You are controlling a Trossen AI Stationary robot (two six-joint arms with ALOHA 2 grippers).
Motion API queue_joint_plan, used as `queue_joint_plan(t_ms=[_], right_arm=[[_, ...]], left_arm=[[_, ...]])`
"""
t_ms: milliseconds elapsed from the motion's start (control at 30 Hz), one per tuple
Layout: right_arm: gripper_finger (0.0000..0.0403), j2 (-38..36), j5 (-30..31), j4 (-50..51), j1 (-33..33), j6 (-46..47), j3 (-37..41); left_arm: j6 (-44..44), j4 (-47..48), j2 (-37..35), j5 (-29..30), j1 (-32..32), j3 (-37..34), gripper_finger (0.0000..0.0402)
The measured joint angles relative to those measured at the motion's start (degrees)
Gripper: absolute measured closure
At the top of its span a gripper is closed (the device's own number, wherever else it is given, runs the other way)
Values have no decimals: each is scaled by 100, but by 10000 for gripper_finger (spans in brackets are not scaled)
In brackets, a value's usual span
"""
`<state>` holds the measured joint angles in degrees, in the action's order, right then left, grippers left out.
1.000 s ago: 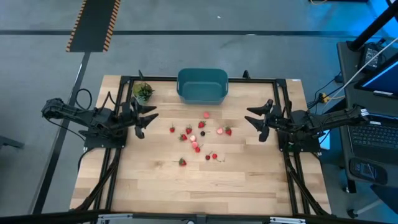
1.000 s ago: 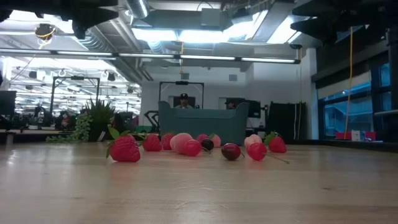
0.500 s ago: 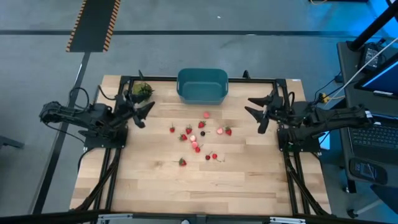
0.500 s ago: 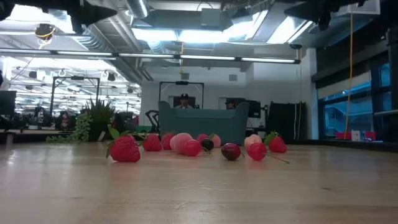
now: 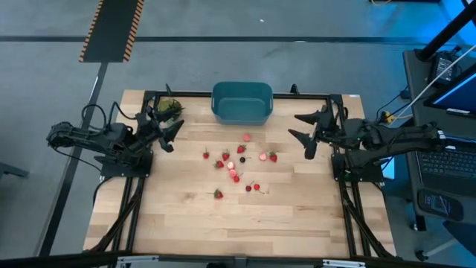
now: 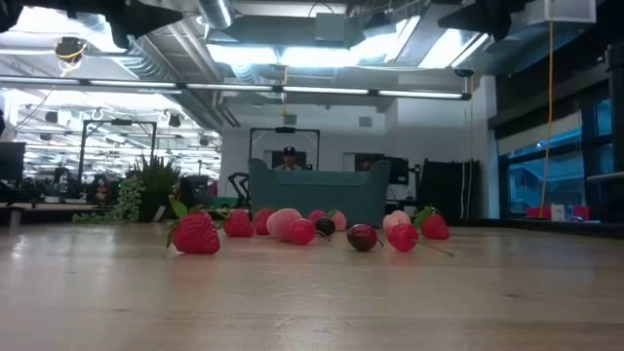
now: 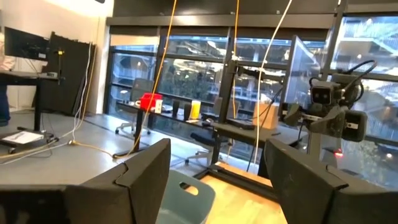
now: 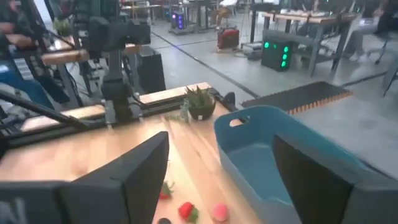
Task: Pick and placing Produce into tupperware
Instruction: Put the strawberry into the blue bin
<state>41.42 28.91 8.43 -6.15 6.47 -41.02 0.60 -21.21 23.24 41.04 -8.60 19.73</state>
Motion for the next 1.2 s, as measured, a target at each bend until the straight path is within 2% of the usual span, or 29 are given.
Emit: queue_joint_plan(t_ms=[100,267,400,533,667,833,933,1100,1200], right_arm=[[99,166,-1,2,0,-64,48],[102,424,-209,376,6,272,83],[103,677,-606,925,5,583,86],[103,913,-704,1318,97,968,83],[104,1089,-1101,1687,350,1292,83],[104,1265,-1288,1746,595,1427,83],[104,1372,-1477,1785,708,1430,83],[104,1537,-1567,1800,787,1454,83],[104,1590,-1568,1803,827,1593,83]], left_arm=[[-185,-1,-2,-85,0,0,148],[-462,0,51,-954,0,0,148],[-612,17,338,-1017,0,2,148],[-666,235,821,-1017,0,232,148],[-865,1018,1416,-1019,18,722,148],[-1428,2596,2069,-1055,88,1341,151],[-1819,3402,2377,-1060,122,1466,155],[-1960,3237,2822,-1075,319,1517,156],[-1915,3280,3043,-1257,611,1909,156]])
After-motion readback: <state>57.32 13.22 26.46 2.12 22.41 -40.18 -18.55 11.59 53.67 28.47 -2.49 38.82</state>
